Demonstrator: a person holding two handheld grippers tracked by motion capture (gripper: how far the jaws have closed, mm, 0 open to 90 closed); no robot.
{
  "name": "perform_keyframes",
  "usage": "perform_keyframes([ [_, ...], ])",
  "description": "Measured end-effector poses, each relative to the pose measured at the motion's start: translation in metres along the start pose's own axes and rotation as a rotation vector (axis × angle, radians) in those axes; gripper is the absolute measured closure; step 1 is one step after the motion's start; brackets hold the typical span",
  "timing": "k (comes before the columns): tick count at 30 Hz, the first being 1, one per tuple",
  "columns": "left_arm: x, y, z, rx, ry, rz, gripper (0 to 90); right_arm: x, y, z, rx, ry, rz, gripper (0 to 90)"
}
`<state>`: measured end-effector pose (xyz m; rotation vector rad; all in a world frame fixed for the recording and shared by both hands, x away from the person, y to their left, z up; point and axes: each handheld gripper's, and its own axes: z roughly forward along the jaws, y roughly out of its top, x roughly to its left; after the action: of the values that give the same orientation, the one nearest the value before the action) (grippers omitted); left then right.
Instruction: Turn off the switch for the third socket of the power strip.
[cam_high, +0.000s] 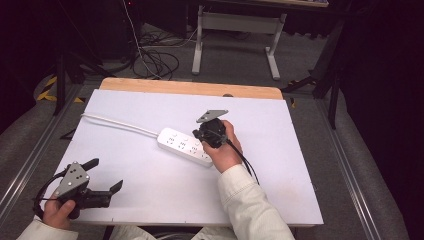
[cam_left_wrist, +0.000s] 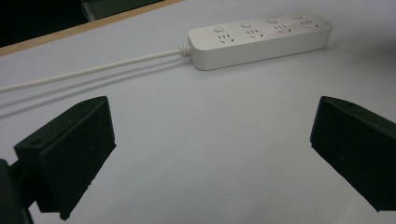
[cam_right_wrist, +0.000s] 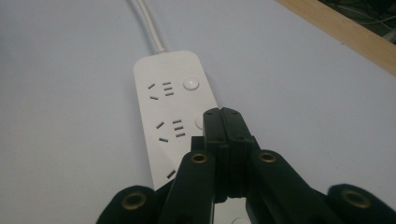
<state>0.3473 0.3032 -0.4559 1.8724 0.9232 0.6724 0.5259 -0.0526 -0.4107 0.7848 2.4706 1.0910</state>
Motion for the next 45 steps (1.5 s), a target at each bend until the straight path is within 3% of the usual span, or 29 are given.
perform_keyframes([
  [10, 0.0, 0.0, 0.0, -0.001, 0.001, 0.001, 0.3, -0.002, 0.0, -0.008, -0.025, 0.007, -0.001, 90.0],
  [20, 0.001, 0.0, 0.0, 0.0, 0.001, 0.002, 0.3, -0.002, 0.001, -0.022, -0.08, 0.007, 0.008, 54.5],
  [27, 0.0, 0.0, 0.0, -0.001, 0.002, 0.0, 0.3, -0.001, -0.001, -0.042, -0.099, 0.013, 0.003, 36.2],
  [36, 0.001, 0.0, 0.0, -0.002, 0.005, -0.005, 0.3, 0.0, -0.01, -0.071, -0.127, 0.011, -0.005, 26.3],
  [40, 0.001, 0.0, 0.0, -0.002, 0.007, -0.003, 0.3, 0.001, -0.018, -0.082, -0.111, 0.009, -0.031, 23.0],
  [45, 0.001, 0.0, 0.0, -0.001, 0.007, -0.007, 0.3, 0.0, -0.03, -0.096, -0.104, 0.007, -0.028, 20.1],
])
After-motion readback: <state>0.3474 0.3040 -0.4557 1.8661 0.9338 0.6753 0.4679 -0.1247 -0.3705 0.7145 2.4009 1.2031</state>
